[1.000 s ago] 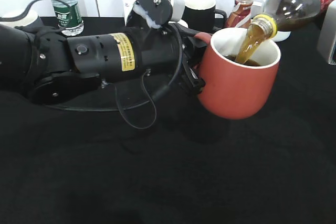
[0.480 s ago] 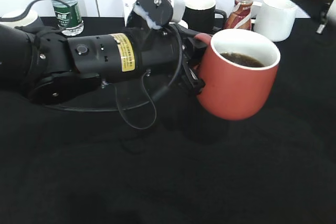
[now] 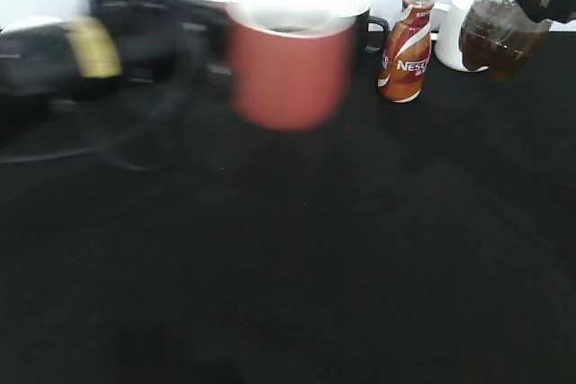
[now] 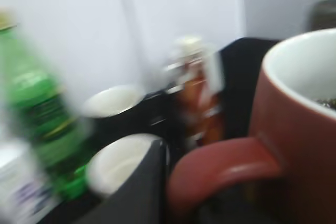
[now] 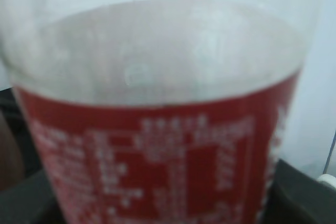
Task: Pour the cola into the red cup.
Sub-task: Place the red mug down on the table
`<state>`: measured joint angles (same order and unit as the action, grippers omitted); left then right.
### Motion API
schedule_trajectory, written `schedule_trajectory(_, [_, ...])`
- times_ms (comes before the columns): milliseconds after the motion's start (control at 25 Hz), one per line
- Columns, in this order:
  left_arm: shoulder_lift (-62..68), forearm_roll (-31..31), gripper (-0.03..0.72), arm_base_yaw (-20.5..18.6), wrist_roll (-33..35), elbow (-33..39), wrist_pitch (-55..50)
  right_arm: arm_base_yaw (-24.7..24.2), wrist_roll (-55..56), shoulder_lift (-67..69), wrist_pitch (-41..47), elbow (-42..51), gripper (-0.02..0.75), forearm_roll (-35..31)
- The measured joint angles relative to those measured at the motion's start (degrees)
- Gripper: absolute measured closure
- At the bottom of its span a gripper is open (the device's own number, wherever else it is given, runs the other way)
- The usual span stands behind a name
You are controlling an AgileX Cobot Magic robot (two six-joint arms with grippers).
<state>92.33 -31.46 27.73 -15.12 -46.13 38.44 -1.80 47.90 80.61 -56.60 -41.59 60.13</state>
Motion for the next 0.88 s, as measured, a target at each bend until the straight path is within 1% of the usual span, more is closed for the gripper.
schedule_trajectory(80, [-2.4,0.0,0.627,-5.4,0.0,3.2,1.0,0.0,0.1,0.0,0.0,0.0,0.245,-1.2])
schedule_trajectory(200, [-2.6,0.3,0.627,-13.9,0.3,7.5,7.3,0.0,0.2,0.0,-0.1,0.0,0.245,-2.0])
schedule_trajectory(280, [-2.4,1.3,0.627,-17.0,3.3,8.2,8.5,0.0,0.2,0.0,-0.1,0.0,0.245,-2.1])
schedule_trajectory(400, [2.4,6.9,0.627,-17.7,7.6,8.2,15.2,0.0,0.2,0.0,-0.2,0.0,0.245,-2.1])
schedule_trajectory(480, [7.6,9.7,0.627,-17.7,11.1,8.2,17.4,0.0,0.3,0.0,-0.2,0.0,0.245,-2.1])
schedule_trajectory(600, [14.4,16.2,0.627,-17.7,16.8,7.3,21.3,0.0,0.3,0.0,-0.2,0.0,0.245,-2.1])
schedule_trajectory(640, [16.5,17.1,0.627,-17.7,17.8,5.8,21.7,0.0,0.3,0.0,-0.2,0.0,0.245,-2.1])
schedule_trajectory(800, [25.2,17.6,0.627,-17.7,18.3,-2.3,23.2,0.0,0.3,0.0,-0.2,0.0,0.245,-2.1])
schedule_trajectory(880, [28.4,17.7,0.627,-17.7,18.3,-4.2,23.3,0.0,0.3,0.0,-0.2,0.0,0.245,-2.1])
